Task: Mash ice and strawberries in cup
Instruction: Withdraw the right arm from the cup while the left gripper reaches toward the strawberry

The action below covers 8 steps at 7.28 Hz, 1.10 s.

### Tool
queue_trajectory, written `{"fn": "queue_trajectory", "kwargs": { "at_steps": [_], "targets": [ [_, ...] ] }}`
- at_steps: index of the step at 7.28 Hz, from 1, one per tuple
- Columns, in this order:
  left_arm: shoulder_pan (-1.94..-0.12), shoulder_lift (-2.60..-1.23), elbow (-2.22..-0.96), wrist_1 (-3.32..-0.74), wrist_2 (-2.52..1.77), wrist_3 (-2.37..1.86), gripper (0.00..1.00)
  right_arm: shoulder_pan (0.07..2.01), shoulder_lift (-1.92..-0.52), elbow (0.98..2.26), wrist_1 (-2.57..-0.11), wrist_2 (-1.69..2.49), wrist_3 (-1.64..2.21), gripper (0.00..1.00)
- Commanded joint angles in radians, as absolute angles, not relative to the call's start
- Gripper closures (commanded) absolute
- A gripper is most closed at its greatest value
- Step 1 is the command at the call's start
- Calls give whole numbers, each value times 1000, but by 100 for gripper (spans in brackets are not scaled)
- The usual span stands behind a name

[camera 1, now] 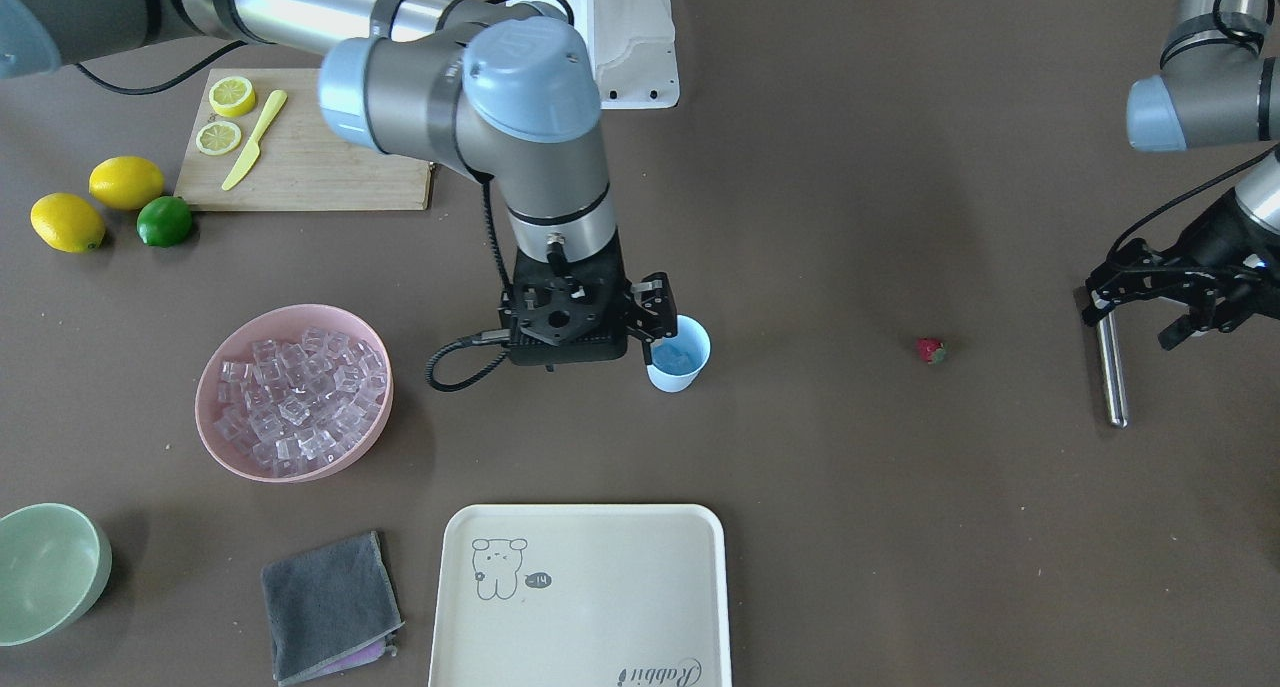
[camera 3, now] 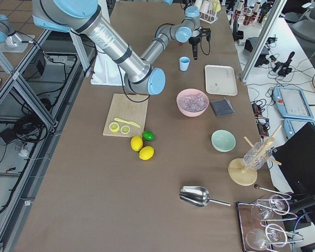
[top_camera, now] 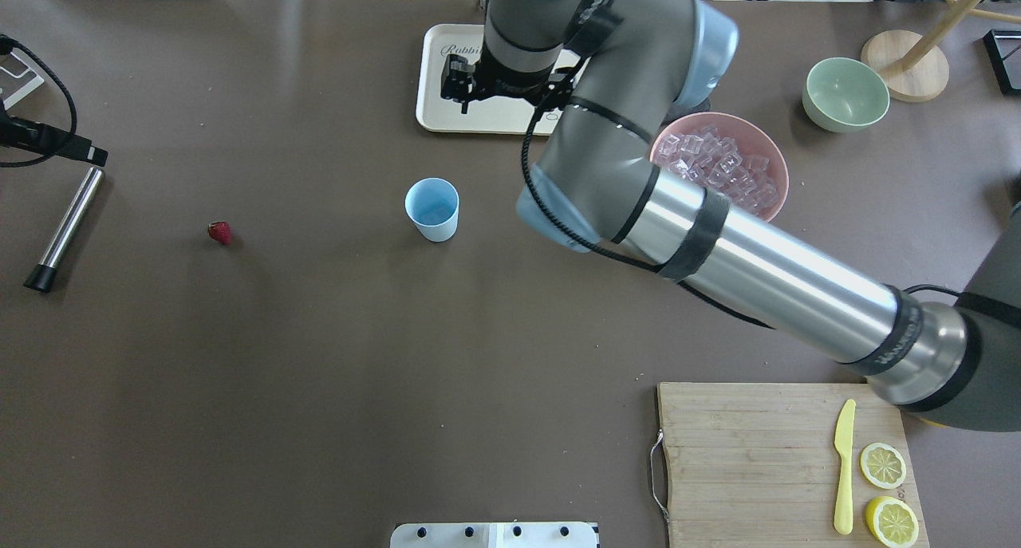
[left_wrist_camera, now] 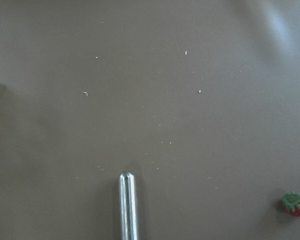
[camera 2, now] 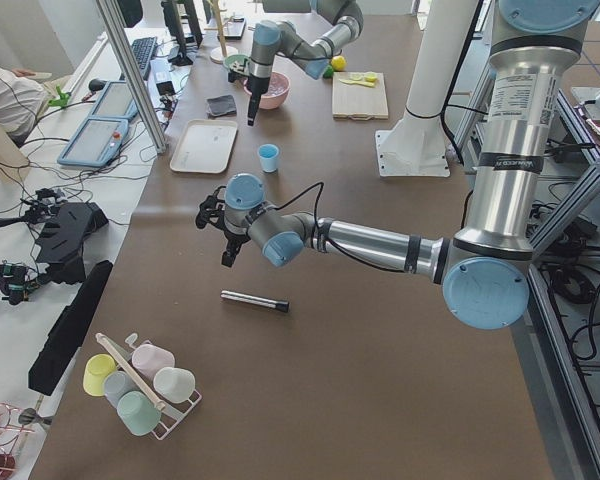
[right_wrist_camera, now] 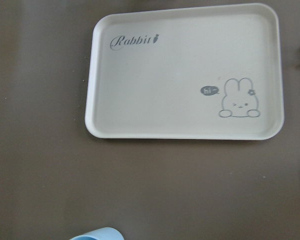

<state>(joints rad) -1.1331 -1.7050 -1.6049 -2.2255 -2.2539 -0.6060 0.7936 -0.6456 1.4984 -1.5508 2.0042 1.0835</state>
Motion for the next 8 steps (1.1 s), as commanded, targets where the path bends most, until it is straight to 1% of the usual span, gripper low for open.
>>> {"fn": "queue_trajectory", "kwargs": {
  "at_steps": [1,2,3,5,6,7,8],
  "targets": [
    [-978,-1767,-1608,-2253,-2171,-824,3,1069,-977,1828,-1690,2260,703,1],
    [-921,-1769,-1609,-2253,-2064,-840,3,1160,-1083,1828,-1690,2307,496,1],
    [-864,-1770,-1602,-2250,-2015,-854,3,1223,-1150,1822,-1690,2313,351,1],
    [-819,-1776,-1597,-2249,-1984,-910,3,1383,-1306,1807,-1690,2345,8,1],
    [-801,-1778,-1560,-2250,-1976,-908,3,1484,-1354,1737,-1690,2353,-223,1],
    [-796,-1779,-1521,-2259,-1971,-902,3,1553,-1361,1656,-1689,2377,-370,1],
    [-795,-1782,-1519,-2257,-1971,-900,3,1569,-1373,1648,-1687,2378,-397,1]
  ]
}}
